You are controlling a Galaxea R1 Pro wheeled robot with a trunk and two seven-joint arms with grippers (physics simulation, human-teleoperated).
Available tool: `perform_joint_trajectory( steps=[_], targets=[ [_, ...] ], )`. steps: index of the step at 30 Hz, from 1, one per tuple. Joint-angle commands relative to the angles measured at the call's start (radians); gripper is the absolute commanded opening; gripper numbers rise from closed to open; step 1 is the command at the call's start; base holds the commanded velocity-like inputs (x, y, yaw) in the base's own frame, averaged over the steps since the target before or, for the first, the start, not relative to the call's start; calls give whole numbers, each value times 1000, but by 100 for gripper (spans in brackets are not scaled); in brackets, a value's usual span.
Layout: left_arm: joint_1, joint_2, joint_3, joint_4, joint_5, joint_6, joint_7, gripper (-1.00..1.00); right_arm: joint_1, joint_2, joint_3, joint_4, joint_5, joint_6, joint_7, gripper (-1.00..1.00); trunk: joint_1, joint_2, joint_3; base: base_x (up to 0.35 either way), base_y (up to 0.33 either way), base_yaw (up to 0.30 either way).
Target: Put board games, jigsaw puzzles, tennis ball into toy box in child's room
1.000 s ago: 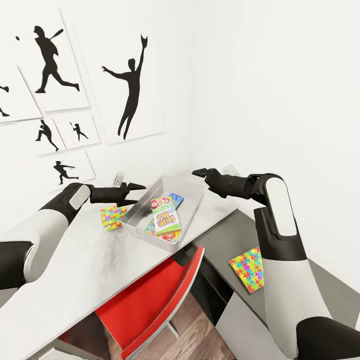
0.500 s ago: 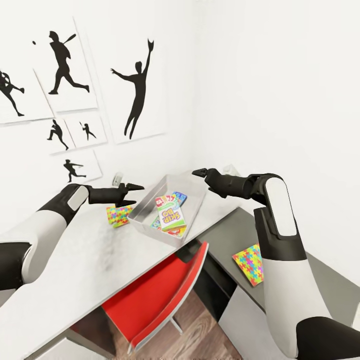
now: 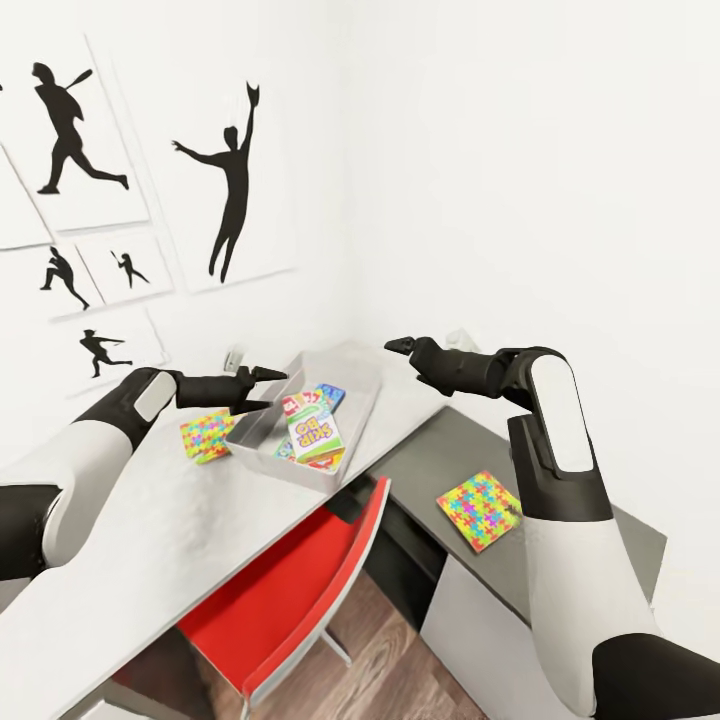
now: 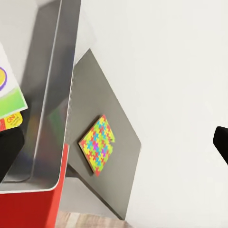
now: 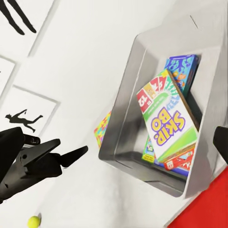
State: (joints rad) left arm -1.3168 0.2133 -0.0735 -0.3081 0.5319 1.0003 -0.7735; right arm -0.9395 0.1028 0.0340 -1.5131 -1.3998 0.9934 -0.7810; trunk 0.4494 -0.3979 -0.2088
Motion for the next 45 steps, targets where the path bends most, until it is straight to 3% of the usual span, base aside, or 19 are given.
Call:
perform_joint_trajectory(
  steps=[1,10,45],
  targets=[
    [-1,2,-8,0,4,2,-4,100,-1,1,0,0,-8,2,-10,100,1,-2,-2,-38,66,-269],
    [-1,20,-9,0,4,-25,-6,100,-1,1,0,0,-8,2,-10,100,1,-2,4,-11,18,-270],
    [11,24,-8,0,3,-31,-6,100,-1,2,0,2,-8,2,-10,100,1,-2,27,-74,49,-271]
  ],
)
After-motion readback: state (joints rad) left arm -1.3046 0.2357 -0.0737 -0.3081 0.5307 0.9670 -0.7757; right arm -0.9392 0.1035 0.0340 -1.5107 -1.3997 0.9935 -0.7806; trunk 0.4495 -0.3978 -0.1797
